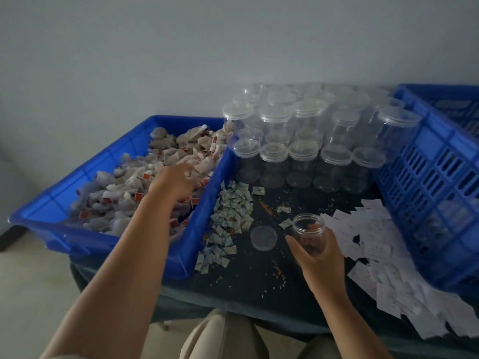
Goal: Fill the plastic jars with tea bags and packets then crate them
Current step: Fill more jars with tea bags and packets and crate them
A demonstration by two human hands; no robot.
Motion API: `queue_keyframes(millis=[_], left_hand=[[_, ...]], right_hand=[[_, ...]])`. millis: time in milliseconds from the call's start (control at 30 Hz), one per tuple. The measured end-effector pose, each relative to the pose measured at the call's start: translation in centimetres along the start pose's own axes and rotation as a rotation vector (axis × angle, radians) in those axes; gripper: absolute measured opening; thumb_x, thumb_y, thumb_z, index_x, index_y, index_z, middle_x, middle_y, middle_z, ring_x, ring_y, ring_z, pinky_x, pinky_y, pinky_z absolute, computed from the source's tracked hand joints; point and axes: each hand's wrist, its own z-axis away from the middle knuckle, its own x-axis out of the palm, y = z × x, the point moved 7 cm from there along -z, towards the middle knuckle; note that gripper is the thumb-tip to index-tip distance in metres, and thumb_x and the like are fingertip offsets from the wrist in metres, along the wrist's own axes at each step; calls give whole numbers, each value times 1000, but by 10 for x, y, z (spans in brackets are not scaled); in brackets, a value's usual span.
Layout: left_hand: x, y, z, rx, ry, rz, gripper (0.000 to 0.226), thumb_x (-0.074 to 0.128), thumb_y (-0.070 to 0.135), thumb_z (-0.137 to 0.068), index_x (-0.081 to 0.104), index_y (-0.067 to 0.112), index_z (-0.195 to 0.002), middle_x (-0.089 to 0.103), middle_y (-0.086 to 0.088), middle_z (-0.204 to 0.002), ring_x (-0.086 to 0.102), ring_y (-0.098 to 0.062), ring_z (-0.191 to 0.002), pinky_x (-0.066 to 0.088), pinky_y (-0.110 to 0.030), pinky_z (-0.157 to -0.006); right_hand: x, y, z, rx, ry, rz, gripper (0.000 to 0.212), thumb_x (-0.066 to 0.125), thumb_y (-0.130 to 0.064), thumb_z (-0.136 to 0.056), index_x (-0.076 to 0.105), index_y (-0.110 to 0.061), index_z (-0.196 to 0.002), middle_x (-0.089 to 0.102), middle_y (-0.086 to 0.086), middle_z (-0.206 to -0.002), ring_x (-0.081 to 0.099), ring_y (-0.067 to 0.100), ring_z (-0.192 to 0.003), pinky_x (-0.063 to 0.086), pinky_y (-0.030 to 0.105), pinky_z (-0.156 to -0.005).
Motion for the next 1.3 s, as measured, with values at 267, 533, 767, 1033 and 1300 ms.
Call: queue_keyframes(millis=[267, 533, 767, 1033, 1300], left_hand=[[53, -8, -21, -73, -264, -206, 41, 51, 20, -109, 56, 17, -150, 55, -17, -152, 55, -38, -136, 46, -49, -114], [43, -49, -30, -326, -181, -328, 87, 73, 28, -94, 25, 10, -164, 26, -21, -169, 31, -41, -153, 32, -56, -123], [42, -44, -27, -212, -212, -249, 32, 68, 22, -97, 68, 5, -124, 65, -10, -105, 61, -24, -87, 51, -35, -70], [-10, -16, 7, -40, 437, 794, 23, 53, 34, -98, 70, 27, -85, 72, 10, -70, 61, 0, -56, 48, -30, -58], [4, 7, 4, -81, -80, 1823, 27, 66, 23, -99, 75, 10, -121, 74, -7, -102, 73, -20, -91, 62, -38, -74]], right_hand=[[-1, 2, 0, 1, -11, -6, 43, 89, -53, -75, 65, -38, -107, 75, -20, -99, 74, 3, -84, 55, 12, -73], [2, 3, 0, 14, -44, 6, 43, 90, -52, -75, 65, -37, -107, 76, -17, -99, 75, 6, -84, 58, 17, -73], [2, 4, 0, 2, -56, 25, 42, 89, -53, -76, 64, -39, -107, 76, -19, -99, 75, 5, -85, 58, 25, -71], [2, 2, 0, -7, -54, 30, 42, 88, -55, -75, 63, -41, -106, 76, -18, -98, 75, 5, -85, 58, 26, -73], [1, -3, 0, -24, -42, 15, 41, 87, -57, -74, 62, -43, -104, 76, -19, -96, 75, 5, -83, 58, 26, -70]])
